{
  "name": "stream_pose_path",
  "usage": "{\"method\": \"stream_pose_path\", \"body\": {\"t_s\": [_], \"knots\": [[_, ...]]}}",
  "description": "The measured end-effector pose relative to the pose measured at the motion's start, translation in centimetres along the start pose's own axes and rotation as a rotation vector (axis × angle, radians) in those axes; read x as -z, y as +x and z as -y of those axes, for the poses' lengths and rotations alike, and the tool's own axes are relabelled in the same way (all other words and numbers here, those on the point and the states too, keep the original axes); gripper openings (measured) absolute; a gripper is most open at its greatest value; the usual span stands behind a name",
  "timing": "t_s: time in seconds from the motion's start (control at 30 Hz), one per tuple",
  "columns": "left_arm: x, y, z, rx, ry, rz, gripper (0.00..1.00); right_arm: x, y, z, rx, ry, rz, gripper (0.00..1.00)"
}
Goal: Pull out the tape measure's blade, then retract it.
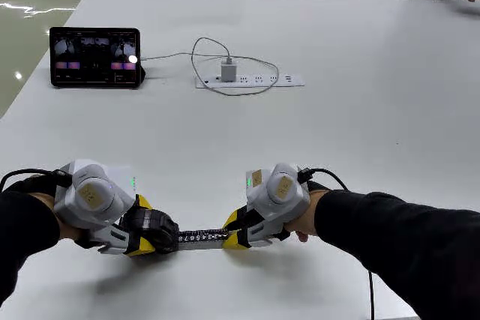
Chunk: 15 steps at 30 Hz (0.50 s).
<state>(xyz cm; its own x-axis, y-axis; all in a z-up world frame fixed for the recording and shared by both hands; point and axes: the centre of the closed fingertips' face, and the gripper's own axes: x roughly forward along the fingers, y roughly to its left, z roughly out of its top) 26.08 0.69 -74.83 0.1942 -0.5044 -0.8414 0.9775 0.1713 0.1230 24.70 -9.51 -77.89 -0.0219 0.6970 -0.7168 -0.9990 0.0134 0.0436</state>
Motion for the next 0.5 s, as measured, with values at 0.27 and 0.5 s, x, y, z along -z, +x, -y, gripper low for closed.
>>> {"method": "stream_pose_path", "body": {"t_s": [0.27,0.5], "knots": [[-0.06,-0.04,0.07,-0.001,-0.003,0.0,0.32,0.23,-0.28,0.07,-0.001,0.003,-0.001,0.1],[-0.1,-0.05,0.11,-0.002,-0.002,0.0,0.32,0.48,-0.59,0.08,-0.001,0.004,-0.003,0.1]]}}
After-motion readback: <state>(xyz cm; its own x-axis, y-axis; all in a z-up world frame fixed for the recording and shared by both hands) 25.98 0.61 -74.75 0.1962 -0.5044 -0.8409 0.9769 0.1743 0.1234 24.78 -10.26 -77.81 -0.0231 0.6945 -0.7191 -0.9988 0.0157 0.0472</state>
